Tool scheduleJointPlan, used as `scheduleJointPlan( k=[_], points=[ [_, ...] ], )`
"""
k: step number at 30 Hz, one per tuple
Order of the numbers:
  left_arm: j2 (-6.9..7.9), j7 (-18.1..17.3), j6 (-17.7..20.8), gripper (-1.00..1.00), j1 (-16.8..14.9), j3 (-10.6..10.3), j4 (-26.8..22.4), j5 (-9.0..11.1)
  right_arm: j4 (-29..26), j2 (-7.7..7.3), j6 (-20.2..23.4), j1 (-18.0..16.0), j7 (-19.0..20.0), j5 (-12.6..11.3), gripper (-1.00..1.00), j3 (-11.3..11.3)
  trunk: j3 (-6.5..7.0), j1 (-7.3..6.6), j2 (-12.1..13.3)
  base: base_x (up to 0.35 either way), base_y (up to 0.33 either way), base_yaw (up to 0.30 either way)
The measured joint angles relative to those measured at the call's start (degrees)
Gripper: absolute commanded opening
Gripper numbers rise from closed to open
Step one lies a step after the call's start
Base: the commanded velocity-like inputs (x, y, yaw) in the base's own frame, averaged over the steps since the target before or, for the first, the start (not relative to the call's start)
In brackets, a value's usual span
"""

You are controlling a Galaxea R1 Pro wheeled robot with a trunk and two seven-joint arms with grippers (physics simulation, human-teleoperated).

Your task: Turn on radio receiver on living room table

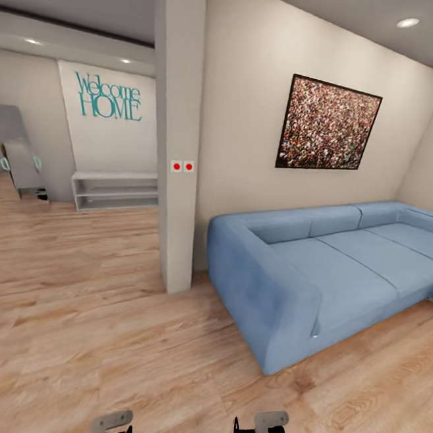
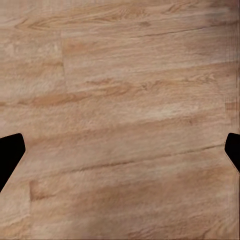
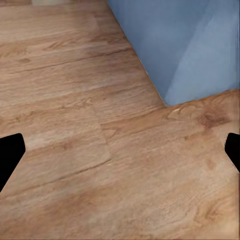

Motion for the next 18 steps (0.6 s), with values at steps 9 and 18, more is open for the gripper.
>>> scheduleJointPlan(
  k=[9,18],
  points=[
    [0.0,0.0,0.0,1.0,0.0,0.0,0.04,0.0,0.0,-0.02,0.0,0.0,0.0,0.0,1.0,0.0,0.27,0.0,0.0,0.336,0.091,-0.291],
    [0.0,0.0,0.0,1.0,0.0,0.0,0.01,0.0,0.09,-0.02,0.0,0.0,0.0,0.0,1.0,0.0,0.62,0.0,0.0,0.336,0.095,-0.293]
  ],
)
